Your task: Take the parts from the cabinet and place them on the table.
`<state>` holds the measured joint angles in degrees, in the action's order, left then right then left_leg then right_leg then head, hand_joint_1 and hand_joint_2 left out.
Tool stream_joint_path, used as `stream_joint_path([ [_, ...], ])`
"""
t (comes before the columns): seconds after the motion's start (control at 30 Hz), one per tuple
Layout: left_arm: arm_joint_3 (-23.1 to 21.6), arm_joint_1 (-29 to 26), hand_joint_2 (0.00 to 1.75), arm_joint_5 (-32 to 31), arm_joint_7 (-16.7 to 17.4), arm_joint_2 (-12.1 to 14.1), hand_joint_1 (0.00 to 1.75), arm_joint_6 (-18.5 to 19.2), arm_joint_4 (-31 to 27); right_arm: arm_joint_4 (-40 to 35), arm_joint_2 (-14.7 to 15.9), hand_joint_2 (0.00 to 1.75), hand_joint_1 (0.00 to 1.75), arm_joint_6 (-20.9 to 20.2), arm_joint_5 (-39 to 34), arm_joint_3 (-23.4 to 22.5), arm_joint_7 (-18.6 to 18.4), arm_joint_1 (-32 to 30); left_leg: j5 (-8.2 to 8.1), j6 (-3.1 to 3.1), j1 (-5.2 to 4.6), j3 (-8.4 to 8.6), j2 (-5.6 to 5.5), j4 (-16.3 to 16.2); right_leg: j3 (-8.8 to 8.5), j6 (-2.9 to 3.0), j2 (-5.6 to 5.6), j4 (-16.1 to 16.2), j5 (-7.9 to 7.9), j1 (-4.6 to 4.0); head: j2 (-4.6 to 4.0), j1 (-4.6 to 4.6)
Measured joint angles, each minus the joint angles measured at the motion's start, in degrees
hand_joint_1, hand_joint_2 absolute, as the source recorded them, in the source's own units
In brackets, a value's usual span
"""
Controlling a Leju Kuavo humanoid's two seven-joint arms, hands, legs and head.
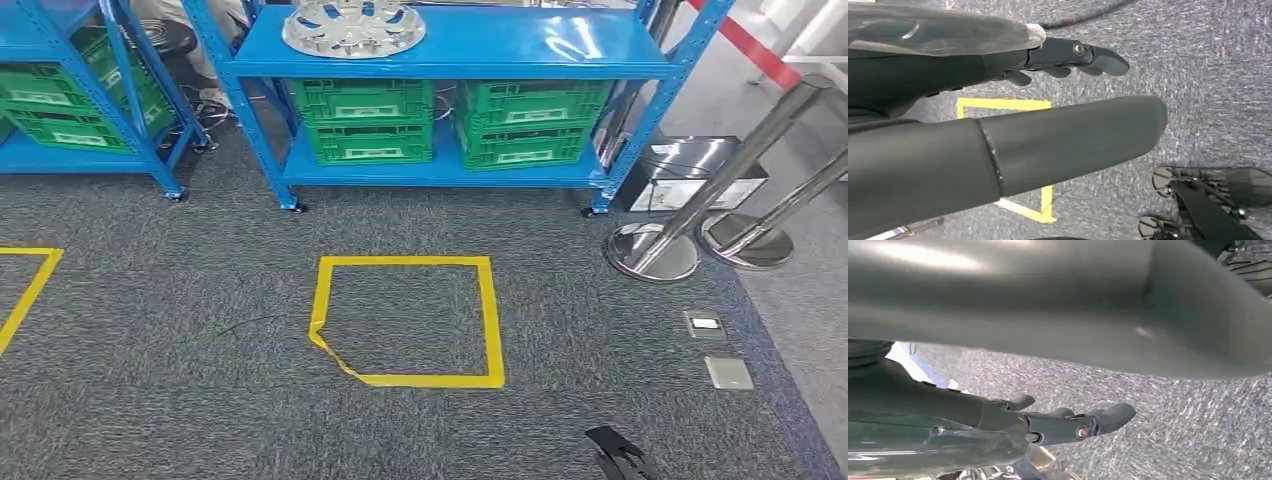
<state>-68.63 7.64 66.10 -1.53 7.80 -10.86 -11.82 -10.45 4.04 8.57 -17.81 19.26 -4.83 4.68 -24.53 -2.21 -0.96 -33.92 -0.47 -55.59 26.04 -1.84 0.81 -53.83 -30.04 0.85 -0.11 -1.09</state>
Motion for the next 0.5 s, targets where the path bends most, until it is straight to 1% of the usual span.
stream_joint_path([
  [0.03, 0.0, 0.02, 0.0, 0.0, 0.0, -0.07, 0.0, 0.0, 0.0, 0.0, 0.0, 0.0, 0.0, 0.0, 0.0, 0.0, -0.07, 0.01, 0.27, -0.37, 0.51, 0.55, 0.3, 0.93, -0.15, -0.2, -0.11, -0.53, -0.33, -0.05, 0.0, -0.09],
  [0.07, 0.02, 0.0, 0.0, 0.0, 0.0, -0.09, 0.0, 0.0, 0.0, 0.0, 0.0, 0.0, 0.0, -0.02, 0.0, 0.0, -0.07, 0.01, 0.31, -0.51, 0.52, 1.03, 0.45, 1.38, 0.53, -0.29, -0.26, -2.48, -1.5, -0.12, 0.0, -0.37],
  [0.1, 0.02, 0.0, 0.0, 0.0, 0.0, -0.09, 0.0, -0.02, 0.0, 0.0, 0.0, 0.0, 0.0, -0.02, -0.02, 0.0, -0.07, 0.01, 0.34, -0.59, 0.57, 1.27, 0.72, 1.55, 2.43, -0.29, -0.32, -6.39, -3.7, -0.09, 0.0, -0.81],
  [0.13, 0.02, 0.0, 0.0, 0.0, 0.0, -0.09, 0.0, -0.02, 0.0, 0.0, 0.0, 0.0, 0.0, -0.02, -0.02, 0.0, -0.07, 0.01, 0.29, -0.63, 0.59, 1.34, 0.97, 1.54, 5.23, -0.4, -0.33, -11.86, -6.2, -0.06, 0.0, -1.05],
  [0.17, 0.02, 0.01, 0.0, 0.0, 0.0, -0.09, 0.0, -0.04, 0.0, 0.02, 0.0, 0.0, 0.0, -0.02, -0.02, 0.0, -0.09, 0.01, 0.22, -0.64, 0.59, 1.4, 1.2, 1.54, 7.64, -0.5, -0.33, -16.23, -7.78, 0.01, 0.0, -1.25],
  [0.2, 0.02, 0.01, 0.0, 0.0, 0.0, -0.09, 0.0, -0.04, 0.0, 0.02, 0.0, 0.0, 0.0, -0.02, -0.04, 0.0, -0.11, -0.01, 0.17, -0.6, 0.59, 1.48, 1.45, 1.53, 9.3, -0.61, -0.34, -18.86, -8.03, 0.12, 0.0, -1.38],
  [0.23, 0.02, 0.01, 0.0, 0.0, 0.0, -0.15, 0.0, -0.04, 0.0, 0.02, 0.0, 0.0, 0.0, -0.04, -0.04, 0.0, -0.11, -0.05, 0.05, -0.51, 0.62, 1.64, 1.74, 1.51, 9.42, -0.66, -0.43, -18.37, -6.76, 0.26, 0.0, -1.42],
  [0.27, 0.02, -0.01, 0.0, 0.0, 0.0, -0.2, 0.0, -0.05, 0.0, 0.04, 0.0, 0.0, 0.0, -0.04, -0.04, 0.0, -0.15, -0.12, -0.05, -0.35, 0.68, 1.82, 1.91, 1.5, 8.28, -0.65, -0.62, -15.37, -4.41, 0.37, 0.0, -1.55],
  [0.3, 0.02, -0.03, 0.0, 0.0, 0.0, -0.31, 0.0, -0.07, 0.0, 0.07, 0.02, 0.0, 0.0, -0.04, -0.04, 0.0, -0.15, -0.14, -0.19, -0.15, 0.79, 2.04, 2.14, 1.42, 6.2, -0.64, -1.01, -10.5, -1.49, 0.43, 0.0, -1.64],
  [0.33, 0.02, -0.04, 0.0, 0.0, 0.0, -0.37, 0.0, -0.07, 0.0, 0.07, 0.09, 0.0, 0.0, -0.02, -0.04, 0.0, -0.13, -0.08, -0.38, 0.16, 0.96, 2.29, 2.44, 1.28, 3.56, -0.66, -1.88, -4.71, 1.42, 0.48, 0.0, -1.77],
  [0.37, 0.02, -0.06, 0.0, 0.0, 0.0, -0.2, 0.0, -0.09, 0.0, 0.07, 0.07, 0.0, 0.0, -0.04, -0.04, 0.0, -0.13, 0.01, -0.56, 0.63, 0.75, 2.45, 2.68, 1.08, 2.23, -0.62, -3.65, -1.3, 1.82, 0.32, 0.0, -2.03],
  [0.4, 0.02, 0.02, 0.0, 0.0, 0.0, -0.18, 0.0, -0.2, 0.0, 0.07, 0.07, 0.0, 0.0, -0.04, -0.04, 0.0, -0.13, 0.03, -0.69, 0.96, 0.63, 2.43, 2.79, 0.77, 2.33, -0.17, -2.6, -1.05, 2.19, 0.08, 0.0, -2.06],
  [0.47, 0.02, 0.06, 0.0, -0.02, 0.0, -0.2, 0.0, -0.24, 0.0, 0.07, 0.07, 0.0, 0.0, -0.04, -0.04, 0.0, -0.15, 0.03, -0.38, 1.69, 0.69, 2.64, 3.21, 1.21, 2.57, 0.49, -1.86, -1.22, 2.22, -0.11, 0.0, -1.27],
  [0.5, 0.02, 0.05, 0.0, -0.02, 0.0, -0.26, 0.0, -0.28, 0.0, 0.07, 0.07, 0.0, 0.0, -0.04, -0.04, 0.0, -0.13, -0.07, -0.25, 2.07, 0.79, 2.77, 3.49, 1.37, 2.65, 0.93, -1.42, -1.15, 2.41, -0.22, 0.0, -1.09],
])
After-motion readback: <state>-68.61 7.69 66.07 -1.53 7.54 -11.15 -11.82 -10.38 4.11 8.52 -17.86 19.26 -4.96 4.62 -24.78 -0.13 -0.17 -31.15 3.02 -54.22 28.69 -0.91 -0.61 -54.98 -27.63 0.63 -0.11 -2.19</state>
